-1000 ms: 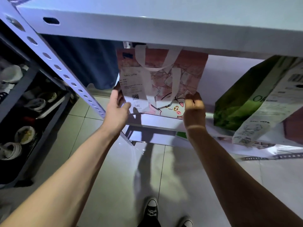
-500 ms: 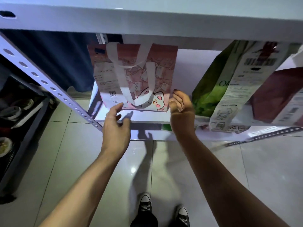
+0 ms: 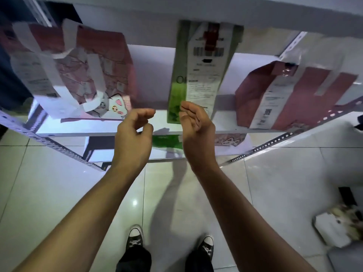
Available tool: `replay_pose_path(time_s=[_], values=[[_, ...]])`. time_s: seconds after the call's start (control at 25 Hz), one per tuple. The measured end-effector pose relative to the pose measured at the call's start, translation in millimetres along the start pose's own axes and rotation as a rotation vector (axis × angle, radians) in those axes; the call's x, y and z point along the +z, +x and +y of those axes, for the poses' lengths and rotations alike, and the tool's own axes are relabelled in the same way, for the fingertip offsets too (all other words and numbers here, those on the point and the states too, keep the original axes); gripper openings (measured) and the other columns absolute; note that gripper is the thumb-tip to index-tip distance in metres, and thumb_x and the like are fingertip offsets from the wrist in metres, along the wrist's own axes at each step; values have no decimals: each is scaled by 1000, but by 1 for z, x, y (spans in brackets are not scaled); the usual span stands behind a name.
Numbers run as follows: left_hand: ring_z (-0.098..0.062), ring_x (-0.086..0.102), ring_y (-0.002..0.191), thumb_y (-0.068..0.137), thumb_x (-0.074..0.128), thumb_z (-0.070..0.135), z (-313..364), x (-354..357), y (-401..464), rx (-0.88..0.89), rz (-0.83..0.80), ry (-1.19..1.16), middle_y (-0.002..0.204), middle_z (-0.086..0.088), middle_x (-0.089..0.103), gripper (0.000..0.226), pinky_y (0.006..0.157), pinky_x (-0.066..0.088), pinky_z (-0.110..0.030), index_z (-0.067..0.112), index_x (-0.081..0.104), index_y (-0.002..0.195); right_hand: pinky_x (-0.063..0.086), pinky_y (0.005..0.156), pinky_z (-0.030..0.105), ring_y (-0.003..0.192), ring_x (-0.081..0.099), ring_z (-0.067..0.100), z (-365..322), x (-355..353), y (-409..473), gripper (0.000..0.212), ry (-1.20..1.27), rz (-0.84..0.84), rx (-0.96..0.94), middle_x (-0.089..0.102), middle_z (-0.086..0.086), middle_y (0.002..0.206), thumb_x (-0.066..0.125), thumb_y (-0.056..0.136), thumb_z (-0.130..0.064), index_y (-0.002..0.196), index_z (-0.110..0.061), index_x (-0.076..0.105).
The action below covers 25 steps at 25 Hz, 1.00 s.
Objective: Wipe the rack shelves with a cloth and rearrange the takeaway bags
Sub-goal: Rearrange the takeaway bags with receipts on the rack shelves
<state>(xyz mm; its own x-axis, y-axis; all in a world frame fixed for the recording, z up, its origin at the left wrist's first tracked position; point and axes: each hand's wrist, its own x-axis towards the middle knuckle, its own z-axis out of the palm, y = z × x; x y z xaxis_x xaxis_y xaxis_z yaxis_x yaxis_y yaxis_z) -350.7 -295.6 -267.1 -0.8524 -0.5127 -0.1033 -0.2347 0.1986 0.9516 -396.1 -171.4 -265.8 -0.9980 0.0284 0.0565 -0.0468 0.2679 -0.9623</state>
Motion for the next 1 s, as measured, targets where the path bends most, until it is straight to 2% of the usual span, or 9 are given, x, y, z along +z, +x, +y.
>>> replay_pose_path(time_s=[0.12,0.24,0.32,0.44,0.56,0.68,0.76,0.88,1.0], values=[[4,64,100,95,51,-4,9,46,-22,22,-31,-41,108,10,71,33,81,47,-5,20,69,111,50,88,11,102,67,4,15,-51,4,24,23,11,-21,71,-3,111,56,97,-1,118,-6,67],[5,66,99,95,51,-6,13,89,-37,13,-76,-50,109,7,72,32,79,50,-7,14,68,112,46,77,1,91,64,-14,35,-101,10,22,70,11,20,70,-26,97,55,98,-1,114,-10,68],[4,66,101,94,52,-5,15,118,-45,-10,-89,-52,110,9,73,34,85,53,-12,18,69,111,45,78,1,94,66,-10,50,-134,16,23,83,38,58,72,-20,101,55,98,-3,116,-10,69],[-4,66,104,94,53,-5,19,160,-53,-8,-98,-27,109,10,73,34,90,51,-17,20,70,109,49,83,9,102,68,3,75,-177,27,23,88,78,94,74,-5,108,57,99,-6,116,-14,70],[-3,64,105,96,52,-5,24,198,-57,6,-113,5,110,9,72,34,83,46,-5,21,68,111,54,87,21,102,70,9,100,-214,43,22,89,114,111,75,-5,107,59,98,-7,113,-17,72],[-1,64,106,96,51,-5,25,228,-56,12,-120,14,112,7,72,34,82,45,-2,20,68,111,57,87,22,100,71,8,118,-242,61,23,82,139,119,76,-7,105,58,98,-7,115,-18,71],[1,65,106,95,50,-7,26,245,-54,15,-122,16,114,5,71,36,87,47,-5,20,67,113,58,88,22,103,69,5,127,-258,73,26,77,158,144,74,-8,111,57,100,-10,121,-22,66],[-4,63,113,94,45,-9,26,264,-49,22,-136,44,119,5,69,43,100,50,-20,19,64,122,58,95,35,108,66,8,140,-281,93,39,68,270,187,67,-5,117,59,98,-14,132,-31,55],[-10,60,117,97,42,-4,27,279,-45,-27,-152,74,133,9,61,50,96,50,-25,27,56,134,57,95,41,94,66,1,151,-299,108,60,67,344,239,65,-10,107,59,92,-18,144,-41,40]])
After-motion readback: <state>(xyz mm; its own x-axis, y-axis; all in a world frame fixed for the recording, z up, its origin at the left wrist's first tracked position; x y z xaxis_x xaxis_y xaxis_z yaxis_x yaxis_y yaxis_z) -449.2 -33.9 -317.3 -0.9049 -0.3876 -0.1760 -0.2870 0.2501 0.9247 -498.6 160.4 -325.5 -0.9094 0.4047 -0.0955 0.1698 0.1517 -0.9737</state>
